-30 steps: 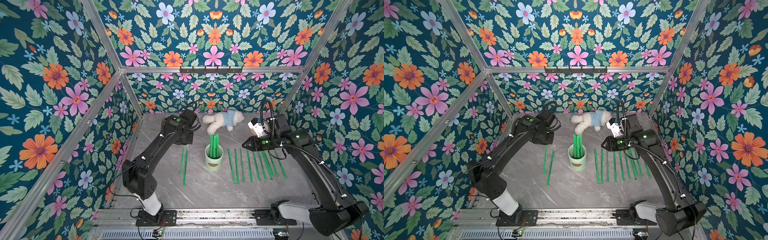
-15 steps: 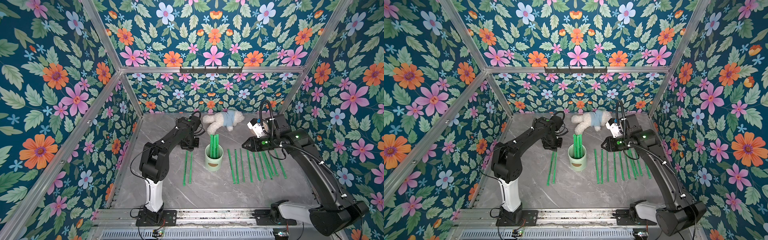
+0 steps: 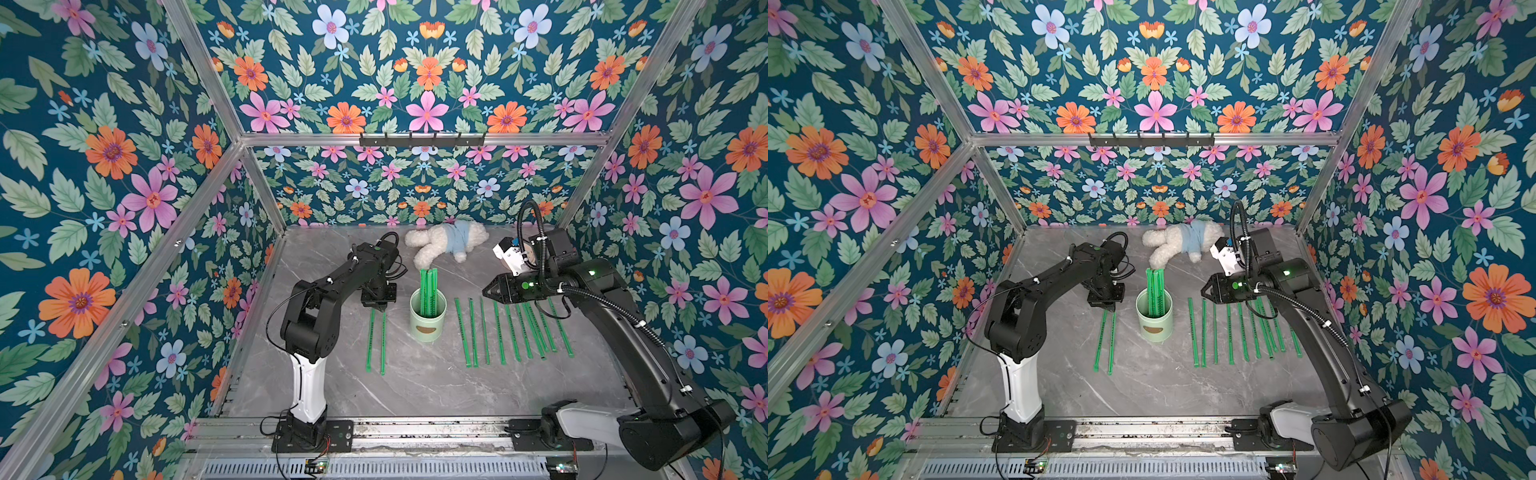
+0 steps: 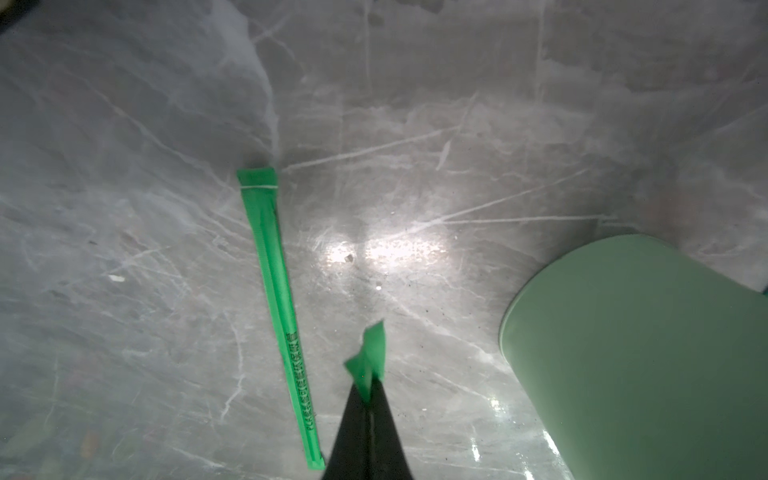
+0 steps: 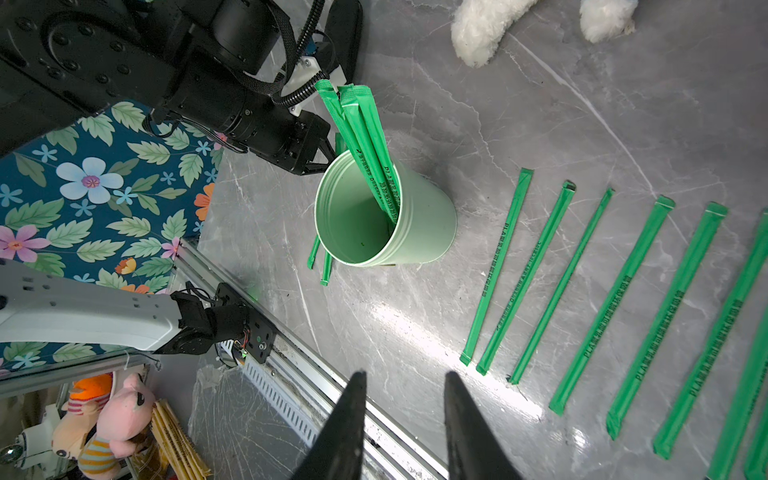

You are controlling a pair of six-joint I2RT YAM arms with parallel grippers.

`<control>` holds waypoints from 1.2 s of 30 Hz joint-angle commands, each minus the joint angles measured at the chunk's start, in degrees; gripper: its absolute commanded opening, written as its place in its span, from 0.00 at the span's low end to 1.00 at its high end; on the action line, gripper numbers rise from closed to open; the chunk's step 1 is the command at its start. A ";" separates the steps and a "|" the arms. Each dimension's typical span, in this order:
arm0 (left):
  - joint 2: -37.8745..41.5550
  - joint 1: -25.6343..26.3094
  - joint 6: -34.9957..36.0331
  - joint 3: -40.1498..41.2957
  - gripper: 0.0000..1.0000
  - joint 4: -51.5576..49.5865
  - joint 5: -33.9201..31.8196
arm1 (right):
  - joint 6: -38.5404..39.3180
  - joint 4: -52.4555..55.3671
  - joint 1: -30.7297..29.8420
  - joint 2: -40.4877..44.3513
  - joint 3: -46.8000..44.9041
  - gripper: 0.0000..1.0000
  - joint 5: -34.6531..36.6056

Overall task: Take the straws out of the storage container
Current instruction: Place the straw at the center of the board.

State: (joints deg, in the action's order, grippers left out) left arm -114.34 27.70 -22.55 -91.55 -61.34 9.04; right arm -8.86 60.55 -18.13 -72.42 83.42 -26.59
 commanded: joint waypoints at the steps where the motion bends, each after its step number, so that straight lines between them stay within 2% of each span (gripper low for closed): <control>1: 0.04 -0.28 -0.13 0.05 0.05 0.28 -0.16 | 0.74 0.62 -0.40 -0.18 0.34 0.34 0.21; 9: -0.95 -0.63 0.36 1.11 0.07 0.56 -0.95 | 1.21 0.86 -1.81 -0.24 0.26 0.34 0.56; 18: -1.82 -0.89 0.57 0.41 0.17 0.80 -1.67 | 1.30 1.12 -1.91 -0.42 0.68 0.34 0.66; 36: -1.05 -1.41 0.66 1.15 0.24 2.19 -2.04 | 1.30 1.03 -2.02 -0.30 0.54 0.34 0.75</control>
State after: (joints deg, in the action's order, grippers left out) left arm -115.98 26.39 -22.26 -90.52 -58.74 7.33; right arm -8.67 61.14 -20.18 -72.69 83.61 -25.91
